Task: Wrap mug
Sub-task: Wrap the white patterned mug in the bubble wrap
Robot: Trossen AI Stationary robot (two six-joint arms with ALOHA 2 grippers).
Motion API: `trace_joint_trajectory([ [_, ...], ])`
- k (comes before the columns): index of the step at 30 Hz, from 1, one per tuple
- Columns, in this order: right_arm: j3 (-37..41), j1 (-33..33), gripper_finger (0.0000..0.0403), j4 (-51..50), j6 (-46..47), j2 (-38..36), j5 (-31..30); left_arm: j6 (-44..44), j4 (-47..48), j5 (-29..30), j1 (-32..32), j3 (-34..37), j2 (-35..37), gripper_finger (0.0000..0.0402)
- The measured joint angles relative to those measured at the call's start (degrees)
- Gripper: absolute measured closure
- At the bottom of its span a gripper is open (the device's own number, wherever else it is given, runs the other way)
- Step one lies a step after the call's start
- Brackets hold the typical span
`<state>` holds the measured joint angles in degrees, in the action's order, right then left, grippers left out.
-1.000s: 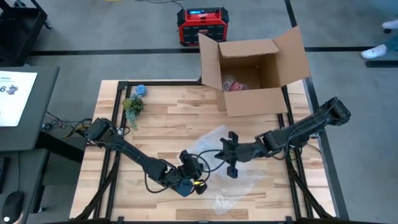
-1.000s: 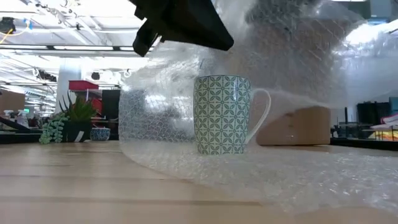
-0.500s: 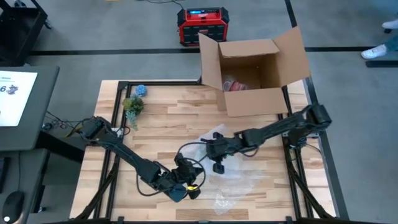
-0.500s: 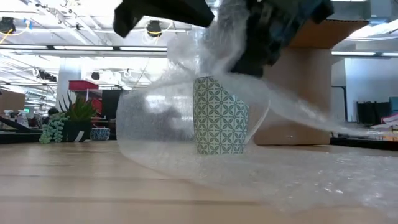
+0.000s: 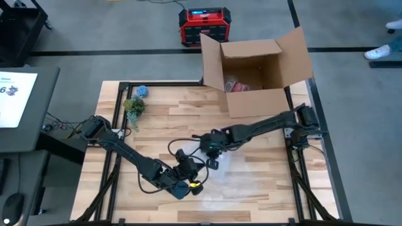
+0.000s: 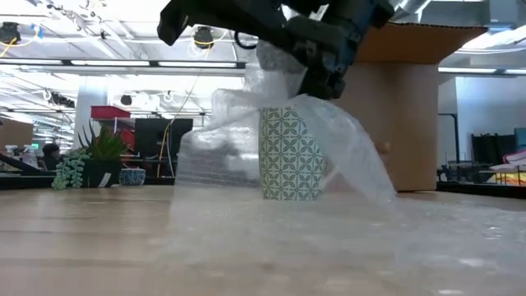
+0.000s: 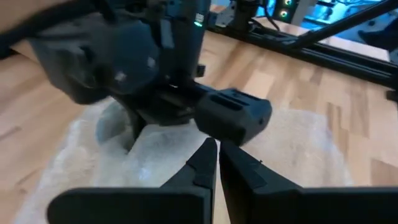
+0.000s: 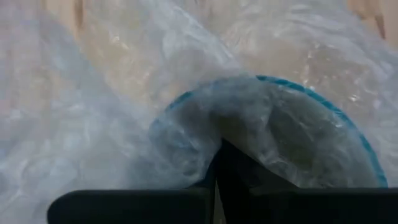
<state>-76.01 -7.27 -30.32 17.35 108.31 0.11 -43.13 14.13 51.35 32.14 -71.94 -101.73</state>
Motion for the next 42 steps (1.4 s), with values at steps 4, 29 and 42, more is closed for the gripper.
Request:
trace_joint_trajectory([
  [4, -2.9, -0.4, 0.0403, -6.3, -1.3, -0.7, -0.1, -0.1, 1.8, 0.9, -1.4, 0.0, -0.4, 0.0402],
  [29, -10.0, -6.7, 0.0403, -7.0, -8.6, -11.4, -5.9, 0.4, 4.9, 1.7, -4.9, 0.0, -0.5, 0.0402],
  [42, -10.0, 1.0, 0.0403, -13.9, -9.9, 4.1, -5.8, -2.0, 9.2, 1.2, -0.7, 0.0, 0.1, 0.0402],
])
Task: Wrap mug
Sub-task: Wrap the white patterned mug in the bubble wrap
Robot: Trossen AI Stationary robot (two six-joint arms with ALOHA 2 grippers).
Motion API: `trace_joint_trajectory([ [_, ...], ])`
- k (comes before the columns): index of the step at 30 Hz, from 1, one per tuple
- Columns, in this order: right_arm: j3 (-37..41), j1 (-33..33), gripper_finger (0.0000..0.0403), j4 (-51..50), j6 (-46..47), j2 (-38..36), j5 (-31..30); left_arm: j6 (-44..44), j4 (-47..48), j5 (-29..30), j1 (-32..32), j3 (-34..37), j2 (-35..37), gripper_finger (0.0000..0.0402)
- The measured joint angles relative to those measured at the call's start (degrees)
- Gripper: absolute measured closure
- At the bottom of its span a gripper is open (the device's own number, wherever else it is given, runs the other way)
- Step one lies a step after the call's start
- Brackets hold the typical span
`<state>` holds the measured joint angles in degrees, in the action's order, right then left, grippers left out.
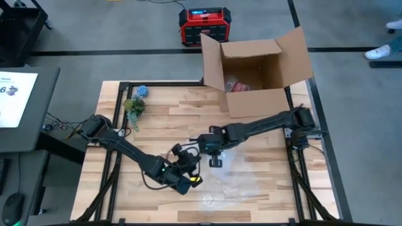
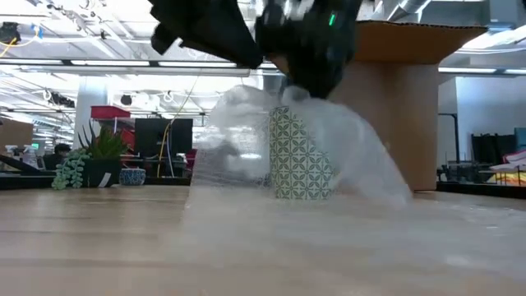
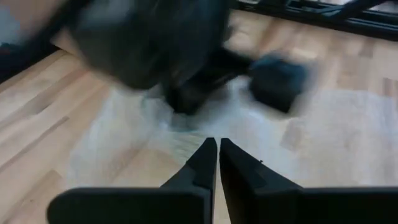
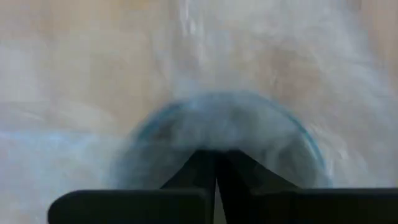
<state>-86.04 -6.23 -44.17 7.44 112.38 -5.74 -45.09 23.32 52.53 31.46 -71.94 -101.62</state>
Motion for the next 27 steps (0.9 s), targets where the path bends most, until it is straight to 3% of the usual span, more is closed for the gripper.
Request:
trace_joint_trajectory([
  [8, -0.4, 2.2, 0.0403, -0.7, -2.6, 4.2, 4.8, -2.0, 0.0, -0.2, 3.1, -0.4, 0.0, 0.0402],
  [19, -3.1, -1.0, 0.0403, -8.6, 0.2, -9.8, 5.6, -2.7, -0.5, -0.2, 3.6, -0.4, 0.1, 0.0402],
  [27, 0.6, -0.9, 0.0403, 6.5, -1.3, -11.2, 2.6, -2.5, -0.5, -0.2, 3.7, -0.4, 0.1, 0.0402],
])
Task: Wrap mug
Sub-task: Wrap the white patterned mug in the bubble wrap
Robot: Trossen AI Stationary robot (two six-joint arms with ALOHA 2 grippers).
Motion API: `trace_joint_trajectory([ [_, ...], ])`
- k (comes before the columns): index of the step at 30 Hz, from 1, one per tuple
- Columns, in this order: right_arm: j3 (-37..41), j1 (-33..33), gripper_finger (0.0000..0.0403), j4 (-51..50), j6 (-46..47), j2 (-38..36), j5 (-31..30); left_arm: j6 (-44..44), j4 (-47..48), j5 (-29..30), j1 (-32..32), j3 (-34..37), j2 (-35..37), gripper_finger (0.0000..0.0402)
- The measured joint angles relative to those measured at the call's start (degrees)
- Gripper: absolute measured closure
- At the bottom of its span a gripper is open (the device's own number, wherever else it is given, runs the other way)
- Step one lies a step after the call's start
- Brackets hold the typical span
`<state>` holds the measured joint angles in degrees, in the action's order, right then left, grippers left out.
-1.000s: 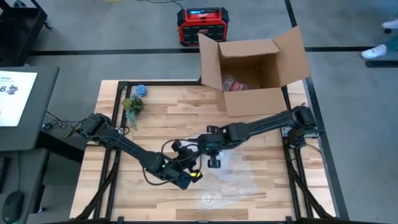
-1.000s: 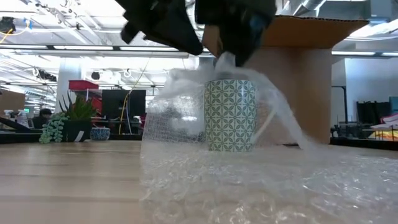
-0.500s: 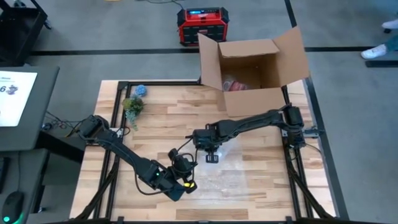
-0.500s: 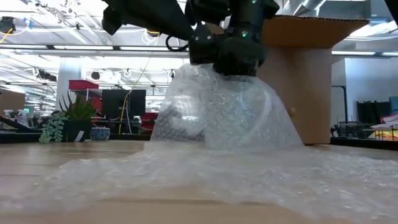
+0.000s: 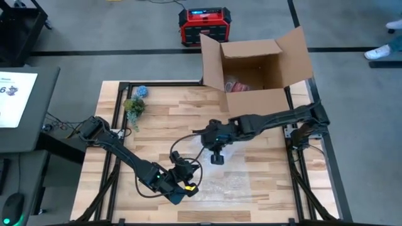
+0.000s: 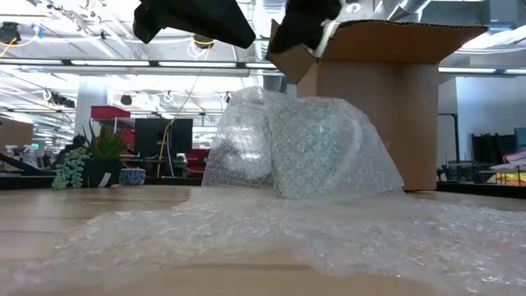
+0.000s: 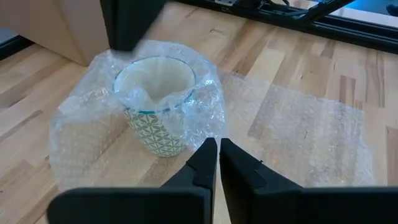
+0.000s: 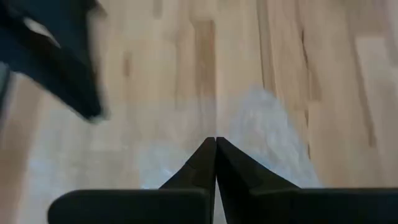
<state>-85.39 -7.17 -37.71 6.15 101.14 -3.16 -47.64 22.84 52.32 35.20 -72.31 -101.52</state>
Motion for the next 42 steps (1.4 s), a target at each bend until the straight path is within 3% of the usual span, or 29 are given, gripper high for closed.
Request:
trace_joint_trajectory([
  [8, 7.5, 2.2, 0.0403, 2.2, 1.5, 8.3, 0.4, -0.1, 0.1, 0.0, 0.2, 0.0, 0.0, 0.0402],
  [13, 6.7, 2.1, 0.0403, 0.7, 0.4, 9.9, 1.6, -0.1, -0.3, 0.1, 0.0, 0.0, 0.0, 0.0402],
  [25, 0.7, -0.8, 0.0403, -8.7, 0.9, -2.2, 1.3, -0.2, -0.5, 0.2, 0.0, 0.0, 0.0, 0.0402],
  [30, 1.0, -1.1, 0.0403, -8.7, 5.6, -3.5, -8.5, -0.2, -0.4, 0.2, 0.0, 0.0, 0.0, 0.0402],
  [36, 6.3, 1.0, 0.0403, -5.7, 7.4, 2.0, -9.9, -0.2, -0.4, 0.2, 0.0, 0.0, 0.0, 0.0402],
  [42, 6.9, 1.6, 0.0402, -2.0, 6.8, 9.1, -8.8, -0.2, -0.6, 0.1, 0.0, 0.0, 0.0, 0.0402],
])
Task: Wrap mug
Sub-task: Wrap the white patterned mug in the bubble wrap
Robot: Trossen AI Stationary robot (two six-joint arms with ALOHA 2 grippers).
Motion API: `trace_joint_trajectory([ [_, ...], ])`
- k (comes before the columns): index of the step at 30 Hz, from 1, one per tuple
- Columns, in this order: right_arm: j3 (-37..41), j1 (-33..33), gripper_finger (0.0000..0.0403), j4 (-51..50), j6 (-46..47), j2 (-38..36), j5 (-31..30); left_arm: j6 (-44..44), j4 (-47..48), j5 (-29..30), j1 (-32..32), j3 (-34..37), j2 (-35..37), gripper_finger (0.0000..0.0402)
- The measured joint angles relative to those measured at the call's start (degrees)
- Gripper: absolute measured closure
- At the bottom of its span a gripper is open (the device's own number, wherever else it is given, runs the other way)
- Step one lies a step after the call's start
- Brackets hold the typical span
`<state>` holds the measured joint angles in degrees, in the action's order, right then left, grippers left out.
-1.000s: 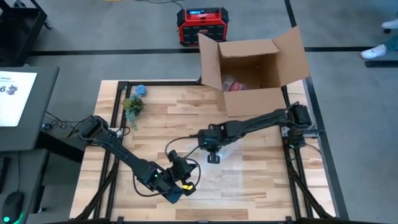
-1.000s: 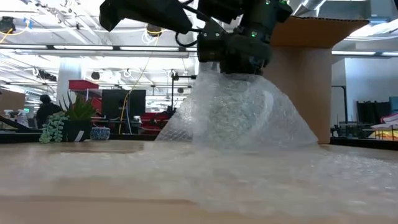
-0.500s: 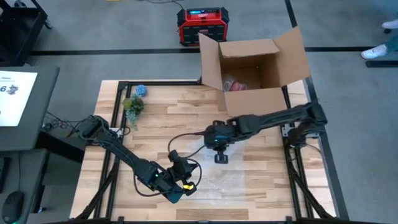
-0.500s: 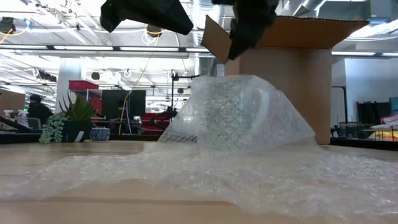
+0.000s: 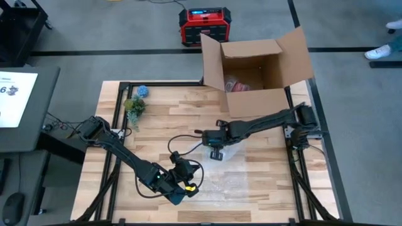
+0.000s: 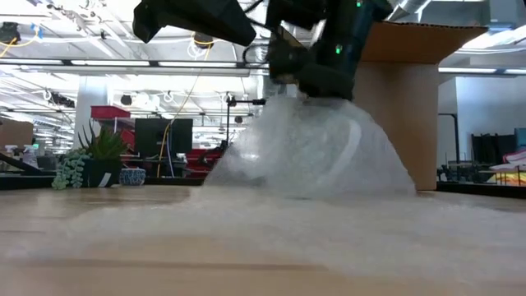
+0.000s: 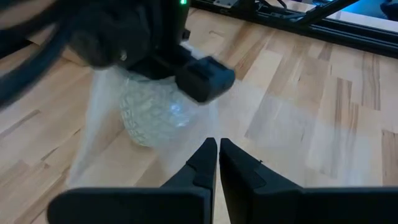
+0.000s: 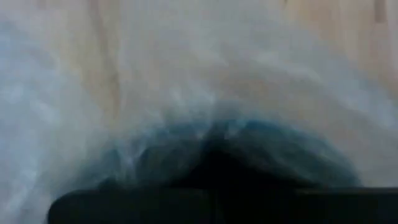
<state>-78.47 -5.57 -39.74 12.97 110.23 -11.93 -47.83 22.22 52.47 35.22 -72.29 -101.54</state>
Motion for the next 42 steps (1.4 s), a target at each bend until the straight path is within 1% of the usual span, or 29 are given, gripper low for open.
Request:
trace_joint_trajectory([
  [5, -0.7, -0.2, 0.0403, 0.7, -3.3, 1.2, 3.0, 0.0, -0.1, 0.1, 0.0, 0.0, 0.0, 0.0402],
  [8, -2.4, -1.0, 0.0403, -2.8, -3.7, -0.2, 4.2, 0.0, -0.1, 0.1, 0.0, 0.0, 0.0, 0.0402],
  [13, -6.7, -2.6, 0.0403, -7.4, -5.2, -6.1, 4.7, 0.0, 0.0, 0.1, 0.0, 0.0, 0.0, 0.0402],
  [16, -6.9, -4.0, 0.0403, -8.7, -5.9, -9.2, 4.5, 0.0, -0.1, 0.2, 0.0, 0.0, 0.0, 0.0402],
  [20, -6.3, -7.3, 0.0403, -9.9, -5.9, -13.9, 4.2, 0.0, 0.0, 0.1, 0.1, 0.0, 0.0, 0.0402],
  [22, -3.5, -9.9, 0.0403, -8.7, -5.8, -16.5, 3.8, 0.0, 0.2, 0.0, 0.1, 0.0, 0.0, 0.0402],
  [24, 1.1, -13.3, 0.0403, -6.3, -4.7, -18.8, 2.8, 0.0, 0.4, -0.3, 0.4, 0.0, 0.0, 0.0402],
  [26, 6.7, -16.9, 0.0403, -4.3, -1.6, -20.9, 2.6, 0.0, 0.6, -0.7, 0.7, 0.0, 0.0, 0.0402],
  [28, 12.5, -20.7, 0.0403, -0.4, 3.8, -23.9, 1.0, -0.8, 1.5, -2.3, 0.8, 0.0, 0.0, 0.0402],
  [31, 20.5, -26.0, 0.0403, 6.2, 13.0, -26.5, -2.0, -3.0, 2.9, -7.3, 0.8, 0.4, -0.2, 0.0402],
  [33, 24.8, -29.3, 0.0403, 10.5, 19.0, -26.9, -4.9, -4.0, 2.6, -10.1, 0.7, 0.9, -0.8, 0.0402],
  [35, 27.9, -32.7, 0.0403, 16.3, 24.4, -27.0, -9.4, -5.7, 1.7, -11.3, 0.4, 2.8, -1.3, 0.0402],
  [38, 31.6, -37.3, 0.0403, 22.3, 31.4, -25.4, -15.7, -9.0, -2.2, -10.5, 0.2, 6.8, -2.0, 0.0401],
  [40, 32.9, -39.7, 0.0399, 24.8, 34.9, -23.8, -18.4, -9.9, -6.5, -11.3, -0.5, 9.1, -2.7, 0.0396],
  [42, 33.2, -41.1, 0.0387, 26.1, 37.9, -22.5, -20.7, -9.3, -9.5, -11.6, -1.1, 11.3, -2.8, 0.0381],
])
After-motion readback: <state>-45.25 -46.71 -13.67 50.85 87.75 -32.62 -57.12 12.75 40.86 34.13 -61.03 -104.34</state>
